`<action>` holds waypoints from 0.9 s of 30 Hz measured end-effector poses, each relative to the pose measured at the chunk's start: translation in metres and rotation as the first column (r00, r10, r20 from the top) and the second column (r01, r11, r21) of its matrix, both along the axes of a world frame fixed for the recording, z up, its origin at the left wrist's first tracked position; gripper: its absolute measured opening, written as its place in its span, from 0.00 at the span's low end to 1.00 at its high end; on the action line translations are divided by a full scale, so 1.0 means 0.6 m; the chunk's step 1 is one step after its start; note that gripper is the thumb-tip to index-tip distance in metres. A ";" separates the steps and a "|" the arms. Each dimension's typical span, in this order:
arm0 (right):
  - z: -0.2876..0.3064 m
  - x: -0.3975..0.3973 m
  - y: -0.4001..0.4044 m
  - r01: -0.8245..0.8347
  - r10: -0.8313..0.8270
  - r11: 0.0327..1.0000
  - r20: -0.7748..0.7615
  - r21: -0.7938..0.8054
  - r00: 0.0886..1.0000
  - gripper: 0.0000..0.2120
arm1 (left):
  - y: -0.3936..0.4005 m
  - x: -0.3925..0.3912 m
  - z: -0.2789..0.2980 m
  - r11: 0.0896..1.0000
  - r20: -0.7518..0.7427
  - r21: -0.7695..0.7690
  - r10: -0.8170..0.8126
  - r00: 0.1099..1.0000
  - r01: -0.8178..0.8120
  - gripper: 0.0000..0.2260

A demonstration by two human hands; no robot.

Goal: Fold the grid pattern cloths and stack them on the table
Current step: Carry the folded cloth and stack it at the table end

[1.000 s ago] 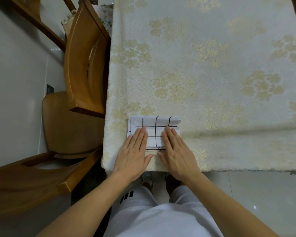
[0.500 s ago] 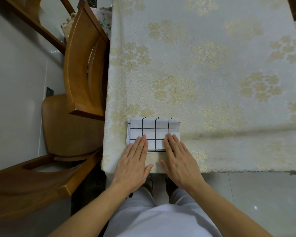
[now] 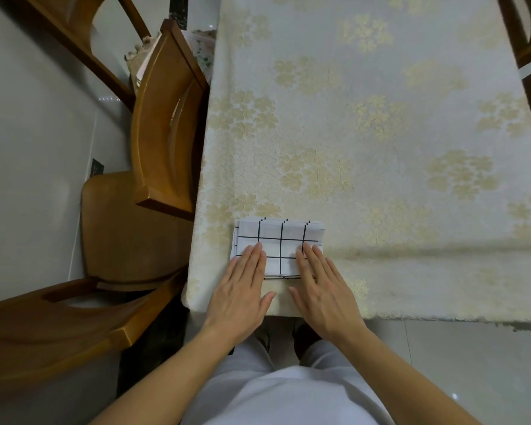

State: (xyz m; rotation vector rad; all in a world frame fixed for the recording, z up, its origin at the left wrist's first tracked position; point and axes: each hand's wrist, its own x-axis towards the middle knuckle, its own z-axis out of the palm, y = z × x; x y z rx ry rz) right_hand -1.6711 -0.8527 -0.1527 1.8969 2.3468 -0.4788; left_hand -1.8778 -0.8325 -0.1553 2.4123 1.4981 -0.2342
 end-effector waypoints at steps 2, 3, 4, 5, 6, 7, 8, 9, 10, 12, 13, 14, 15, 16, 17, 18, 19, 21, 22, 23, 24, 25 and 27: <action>0.008 0.000 0.015 0.011 -0.011 1.000 -0.004 0.015 1.000 0.32 | 0.019 0.005 0.004 1.000 0.016 0.026 0.001 1.000 -0.001 0.31; 0.011 0.001 0.024 0.025 -0.025 1.000 -0.007 0.019 1.000 0.31 | 0.033 0.008 0.004 0.999 0.020 0.042 0.002 1.000 -0.003 0.30; 0.011 0.002 0.034 0.042 -0.042 0.999 -0.010 0.017 0.999 0.30 | 0.048 0.012 0.005 0.998 0.022 0.055 0.010 1.000 -0.011 0.29; 0.009 0.003 0.044 0.056 -0.056 0.998 -0.014 0.007 0.998 0.30 | 0.061 0.015 0.006 0.998 0.016 0.065 0.023 1.000 -0.024 0.28; 0.008 0.005 0.054 0.066 -0.066 0.998 -0.017 -0.011 0.998 0.29 | 0.073 0.018 0.007 0.997 0.007 0.073 0.031 0.999 -0.031 0.27; 0.006 0.008 0.062 0.070 -0.070 0.997 -0.015 -0.034 0.997 0.28 | 0.082 0.020 0.005 0.996 -0.001 0.080 0.028 1.000 -0.028 0.26; 0.003 0.010 0.068 0.068 -0.068 0.996 -0.005 -0.056 0.998 0.28 | 0.087 0.022 0.003 0.997 -0.018 0.069 0.022 1.000 -0.021 0.26; 0.002 0.011 0.072 0.064 -0.064 0.995 0.005 -0.074 0.998 0.28 | 0.089 0.024 0.003 0.999 -0.043 0.049 0.016 0.999 -0.014 0.26; -0.001 0.012 0.074 0.059 -0.058 0.995 0.012 -0.085 0.998 0.28 | 0.090 0.025 0.004 0.999 -0.066 0.038 0.009 0.998 -0.007 0.27; -0.009 0.013 0.076 0.053 -0.052 0.994 0.015 -0.095 0.999 0.28 | 0.088 0.028 0.004 0.999 -0.089 0.038 0.000 0.996 0.003 0.27; -0.013 0.014 0.075 0.053 -0.052 0.995 0.015 -0.089 0.999 0.28 | 0.087 0.028 0.000 0.999 -0.082 0.037 0.005 0.997 -0.002 0.27; -0.018 0.014 0.074 0.054 -0.053 0.996 0.017 -0.075 0.998 0.28 | 0.086 0.028 -0.005 0.999 -0.070 0.040 0.013 0.997 -0.010 0.26; -0.023 0.015 0.073 0.053 -0.052 0.997 0.020 -0.064 0.998 0.28 | 0.086 0.027 -0.010 0.999 -0.060 0.045 0.017 0.998 -0.015 0.26; -0.026 0.016 0.073 0.051 -0.050 0.997 0.023 -0.061 0.998 0.28 | 0.086 0.026 -0.015 0.999 -0.054 0.049 0.018 0.998 -0.016 0.26; -0.029 0.017 0.071 0.050 -0.048 0.997 0.023 -0.061 0.999 0.29 | 0.087 0.024 -0.018 0.999 -0.053 0.046 0.017 0.998 -0.014 0.27; -0.031 0.017 0.070 0.047 -0.046 0.997 0.022 -0.056 0.999 0.29 | 0.087 0.023 -0.021 0.999 -0.055 0.043 0.010 0.998 -0.008 0.28; -0.032 0.018 0.069 0.047 -0.046 0.997 0.021 -0.053 0.999 0.29 | 0.088 0.022 -0.024 0.999 -0.060 0.045 0.004 0.998 -0.001 0.28; -0.034 0.019 0.068 0.040 -0.039 0.997 0.016 -0.060 0.999 0.29 | 0.088 0.021 -0.028 0.999 -0.062 0.053 0.000 0.998 0.003 0.28; -0.035 0.020 0.069 0.038 -0.038 0.998 0.015 -0.059 0.999 0.29 | 0.088 0.021 -0.028 0.999 -0.065 0.053 -0.002 0.998 0.005 0.28; -0.034 0.020 0.069 0.040 -0.039 0.998 0.017 -0.056 0.999 0.29 | 0.089 0.021 -0.027 0.999 -0.071 0.051 -0.003 0.998 0.007 0.28; -0.035 0.020 0.069 0.039 -0.038 0.998 0.024 -0.053 0.999 0.29 | 0.089 0.021 -0.026 0.999 -0.075 0.053 -0.006 0.997 0.010 0.29; -0.033 0.019 0.070 0.040 -0.039 0.998 0.031 -0.049 0.999 0.29 | 0.089 0.020 -0.023 0.998 -0.083 0.058 -0.011 0.996 0.016 0.29; -0.029 0.019 0.072 0.046 -0.045 0.998 0.038 -0.034 0.998 0.29 | 0.089 0.018 -0.017 0.997 -0.097 0.073 -0.008 0.995 0.015 0.29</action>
